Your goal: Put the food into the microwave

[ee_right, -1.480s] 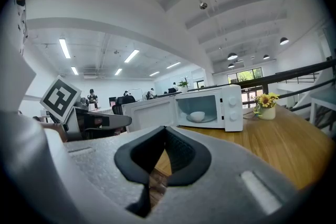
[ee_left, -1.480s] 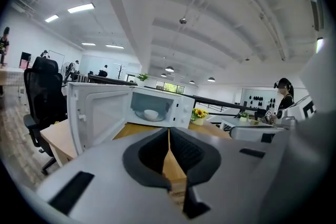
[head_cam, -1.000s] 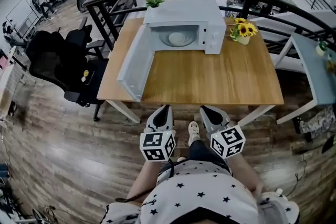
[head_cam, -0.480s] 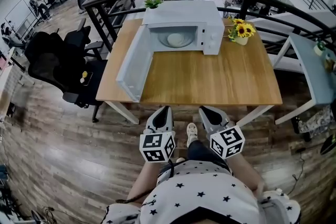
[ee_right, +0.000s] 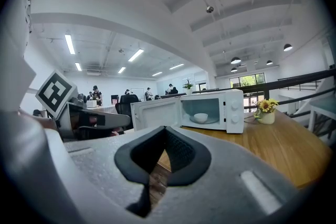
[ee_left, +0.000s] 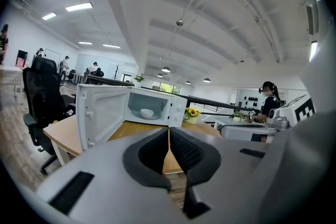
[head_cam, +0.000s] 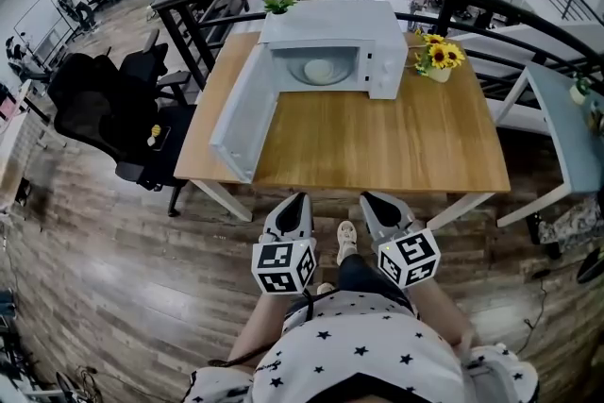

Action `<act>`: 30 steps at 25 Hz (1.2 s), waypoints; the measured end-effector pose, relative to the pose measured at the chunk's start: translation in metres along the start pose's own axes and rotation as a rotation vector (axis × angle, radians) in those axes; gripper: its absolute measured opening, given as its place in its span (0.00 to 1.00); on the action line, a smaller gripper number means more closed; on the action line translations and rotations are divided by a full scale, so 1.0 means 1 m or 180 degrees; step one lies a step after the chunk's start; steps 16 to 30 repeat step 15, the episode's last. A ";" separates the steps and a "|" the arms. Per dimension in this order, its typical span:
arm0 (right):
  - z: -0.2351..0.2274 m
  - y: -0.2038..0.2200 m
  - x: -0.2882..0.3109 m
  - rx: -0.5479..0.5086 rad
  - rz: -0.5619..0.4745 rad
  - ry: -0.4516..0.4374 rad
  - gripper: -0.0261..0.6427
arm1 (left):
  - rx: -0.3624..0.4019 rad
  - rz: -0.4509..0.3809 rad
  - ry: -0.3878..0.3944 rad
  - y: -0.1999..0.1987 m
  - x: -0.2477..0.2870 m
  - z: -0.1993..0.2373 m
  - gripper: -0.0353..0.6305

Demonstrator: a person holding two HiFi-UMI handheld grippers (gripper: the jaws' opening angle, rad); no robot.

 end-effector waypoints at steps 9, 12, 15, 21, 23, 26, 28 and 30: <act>-0.007 0.000 -0.001 0.0066 -0.0030 -0.0008 0.05 | 0.0024 0.0019 0.0019 0.002 0.004 -0.006 0.07; -0.008 -0.001 0.000 0.0085 -0.0036 -0.0006 0.05 | 0.0015 0.0015 0.0025 0.001 0.006 -0.006 0.07; -0.009 -0.001 0.001 0.0092 -0.0028 -0.0001 0.05 | 0.0014 0.0017 0.0033 0.001 0.007 -0.006 0.07; -0.009 -0.001 0.001 0.0092 -0.0028 -0.0001 0.05 | 0.0014 0.0017 0.0033 0.001 0.007 -0.006 0.07; -0.009 -0.001 0.001 0.0092 -0.0028 -0.0001 0.05 | 0.0014 0.0017 0.0033 0.001 0.007 -0.006 0.07; -0.009 -0.001 0.001 0.0092 -0.0028 -0.0001 0.05 | 0.0014 0.0017 0.0033 0.001 0.007 -0.006 0.07; -0.009 -0.001 0.001 0.0092 -0.0028 -0.0001 0.05 | 0.0014 0.0017 0.0033 0.001 0.007 -0.006 0.07; -0.009 -0.001 0.001 0.0092 -0.0028 -0.0001 0.05 | 0.0014 0.0017 0.0033 0.001 0.007 -0.006 0.07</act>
Point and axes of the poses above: the fingertips, and each gripper's own axes: x forward along the fingers, z to its left, y out of its underside, the point moved 1 cm from there along -x, backward along the fingers, and after that the axes turned 13 degrees about x, right-handed, at the moved point
